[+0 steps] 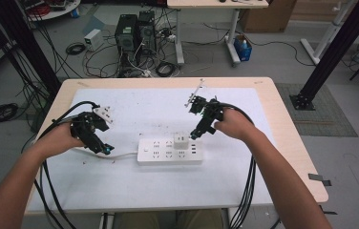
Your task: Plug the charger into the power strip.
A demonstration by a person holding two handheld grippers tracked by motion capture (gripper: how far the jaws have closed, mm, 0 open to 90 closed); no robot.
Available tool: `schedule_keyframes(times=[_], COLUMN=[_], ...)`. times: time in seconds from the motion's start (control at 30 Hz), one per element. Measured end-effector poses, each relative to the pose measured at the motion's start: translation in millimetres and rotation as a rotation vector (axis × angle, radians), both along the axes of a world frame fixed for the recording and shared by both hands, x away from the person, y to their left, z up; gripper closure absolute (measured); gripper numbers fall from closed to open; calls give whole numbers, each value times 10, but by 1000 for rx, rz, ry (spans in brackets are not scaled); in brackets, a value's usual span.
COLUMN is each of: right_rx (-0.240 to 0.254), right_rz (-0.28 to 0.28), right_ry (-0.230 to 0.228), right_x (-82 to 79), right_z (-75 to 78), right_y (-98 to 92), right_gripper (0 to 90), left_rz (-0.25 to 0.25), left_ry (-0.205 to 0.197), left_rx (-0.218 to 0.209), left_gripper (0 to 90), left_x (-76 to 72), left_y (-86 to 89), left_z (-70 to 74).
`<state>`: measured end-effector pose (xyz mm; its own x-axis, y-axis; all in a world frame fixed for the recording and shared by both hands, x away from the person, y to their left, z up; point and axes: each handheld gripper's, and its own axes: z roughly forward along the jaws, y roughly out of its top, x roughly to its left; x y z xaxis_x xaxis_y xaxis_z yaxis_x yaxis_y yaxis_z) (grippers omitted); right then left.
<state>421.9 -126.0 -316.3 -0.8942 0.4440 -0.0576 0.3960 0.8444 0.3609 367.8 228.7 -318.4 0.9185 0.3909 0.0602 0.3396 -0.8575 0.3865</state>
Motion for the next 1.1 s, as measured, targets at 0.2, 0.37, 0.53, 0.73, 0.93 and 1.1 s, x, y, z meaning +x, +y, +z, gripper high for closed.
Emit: schedule_keyframes(times=[0.2,0.37,0.53,0.73,0.93,1.1], right_rx=[-3,8,-45,-72,-91,-83], right_rz=[-52,-68,-105,-137,-121,-113], right_ry=[-3,15,13,-15,-12,0], right_x=[-103,-212,-319,-483,-606,-628], right_z=[94,153,160,174,188,135], right_y=[-298,-515,-728,-907,-1016,-1013], right_gripper=[131,103,8,8,9,9], left_rz=[5,1,0,3,-3,-7], left_ry=[-4,-11,-26,-26,-28,-28], left_rx=[-11,-13,-9,-9,-4,1], left_gripper=[195,195,195,195,195,195], left_x=[-31,-45,-55,-25,-29,-37], left_y=[-9,-11,-8,4,-8,-41], left_z=[13,39,97,110,107,100])
